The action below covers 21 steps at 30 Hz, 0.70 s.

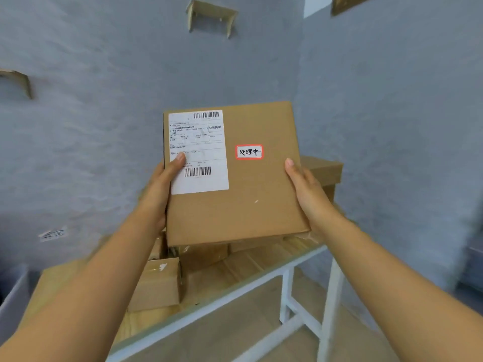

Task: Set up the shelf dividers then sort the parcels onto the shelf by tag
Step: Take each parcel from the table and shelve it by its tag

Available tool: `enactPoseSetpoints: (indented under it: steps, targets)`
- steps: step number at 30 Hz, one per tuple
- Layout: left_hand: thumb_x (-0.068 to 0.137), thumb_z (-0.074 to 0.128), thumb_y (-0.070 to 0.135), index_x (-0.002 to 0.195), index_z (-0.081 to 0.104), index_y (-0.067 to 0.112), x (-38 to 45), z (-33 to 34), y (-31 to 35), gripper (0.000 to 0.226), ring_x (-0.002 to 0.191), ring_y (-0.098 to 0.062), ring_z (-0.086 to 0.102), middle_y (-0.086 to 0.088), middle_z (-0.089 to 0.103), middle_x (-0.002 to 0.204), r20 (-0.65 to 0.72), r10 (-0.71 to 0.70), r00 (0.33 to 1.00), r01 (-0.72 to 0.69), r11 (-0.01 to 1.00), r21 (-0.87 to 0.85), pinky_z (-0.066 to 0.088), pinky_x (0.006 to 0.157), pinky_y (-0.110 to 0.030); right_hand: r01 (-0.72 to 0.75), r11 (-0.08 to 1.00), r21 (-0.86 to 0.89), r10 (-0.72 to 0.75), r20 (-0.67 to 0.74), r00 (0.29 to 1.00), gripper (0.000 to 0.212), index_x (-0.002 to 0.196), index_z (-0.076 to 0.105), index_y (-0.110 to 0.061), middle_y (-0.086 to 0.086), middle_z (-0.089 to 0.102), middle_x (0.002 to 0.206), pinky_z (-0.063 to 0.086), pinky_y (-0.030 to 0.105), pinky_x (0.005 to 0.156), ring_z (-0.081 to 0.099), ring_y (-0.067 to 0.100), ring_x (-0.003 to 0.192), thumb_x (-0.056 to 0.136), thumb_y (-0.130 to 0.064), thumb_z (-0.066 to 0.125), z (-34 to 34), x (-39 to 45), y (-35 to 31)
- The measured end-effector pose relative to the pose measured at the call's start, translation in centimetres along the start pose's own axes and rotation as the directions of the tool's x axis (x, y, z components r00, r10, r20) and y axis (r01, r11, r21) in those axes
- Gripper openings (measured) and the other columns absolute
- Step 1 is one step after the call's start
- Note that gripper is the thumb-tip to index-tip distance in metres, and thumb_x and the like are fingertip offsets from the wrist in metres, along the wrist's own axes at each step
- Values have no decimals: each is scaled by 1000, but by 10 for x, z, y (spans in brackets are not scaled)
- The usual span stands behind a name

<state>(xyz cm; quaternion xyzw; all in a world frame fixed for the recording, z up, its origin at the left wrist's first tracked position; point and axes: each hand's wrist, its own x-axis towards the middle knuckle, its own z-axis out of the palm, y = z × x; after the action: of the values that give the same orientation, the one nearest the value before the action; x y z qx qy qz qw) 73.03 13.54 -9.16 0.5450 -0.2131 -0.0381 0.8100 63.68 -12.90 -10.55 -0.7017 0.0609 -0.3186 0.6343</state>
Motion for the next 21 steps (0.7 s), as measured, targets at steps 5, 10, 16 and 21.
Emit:
enactPoseSetpoints:
  steps: [5, 10, 16, 21]
  targets:
    - [90, 65, 46, 139, 52, 20, -28, 77, -21, 57, 108, -29, 70, -6, 72, 120, 144, -83, 986, 88, 996, -27, 59, 80, -43, -6, 990, -137, -14, -140, 990, 48, 123, 56, -31, -14, 67, 105, 49, 16, 67, 66, -4, 85, 91, -66, 53, -90, -45, -24]
    - [88, 68, 48, 139, 53, 21, -62, 178, -44, 60, 112, -31, 68, -8, 70, 125, 331, -129, 935, 162, 984, -75, 56, 92, -50, -30, 974, -223, -33, -277, 960, 40, 117, 54, -31, -19, 60, 95, 43, 3, 48, 59, -22, 61, 93, -63, 51, -200, -107, -44]
    - [91, 66, 44, 139, 55, 15, -134, 330, -90, 57, 117, -32, 65, -11, 68, 127, 509, -153, 847, 251, 959, -129, 48, 103, -53, -92, 970, -226, -9, -412, 911, 56, 131, 52, -29, -10, 69, 113, 54, 18, 63, 71, 2, 87, 89, -66, 54, -352, -202, -75]
    - [93, 64, 41, 142, 49, 17, -197, 451, -121, 58, 117, -32, 65, -11, 67, 128, 629, -198, 751, 335, 936, -105, 47, 105, -54, -155, 949, -274, -19, -540, 841, 58, 133, 50, -25, -9, 68, 111, 52, 12, 53, 72, -3, 76, 90, -64, 55, -467, -276, -95]
